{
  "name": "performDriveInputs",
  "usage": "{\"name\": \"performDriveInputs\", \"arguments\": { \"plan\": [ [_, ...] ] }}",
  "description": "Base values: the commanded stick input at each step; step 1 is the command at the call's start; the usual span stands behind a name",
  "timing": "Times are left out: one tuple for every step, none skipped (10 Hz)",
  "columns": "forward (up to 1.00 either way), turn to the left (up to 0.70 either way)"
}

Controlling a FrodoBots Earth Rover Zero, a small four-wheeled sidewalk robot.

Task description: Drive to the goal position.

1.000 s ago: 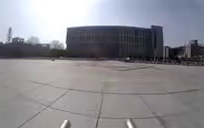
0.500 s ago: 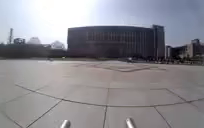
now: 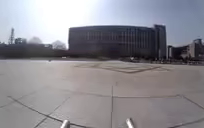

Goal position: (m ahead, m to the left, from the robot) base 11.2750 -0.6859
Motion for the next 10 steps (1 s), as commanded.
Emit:
{"name": "performDriveInputs", "arguments": {
  "plan": [
    [0.37, 0.00],
    [0.24, 0.00],
    [0.10, 0.00],
    [0.00, 0.00],
    [0.00, 0.00],
    [0.00, 0.00],
    [0.00, 0.00],
    [0.00, 0.00],
    [0.00, 0.00],
    [0.00, 0.00]
  ]
}}
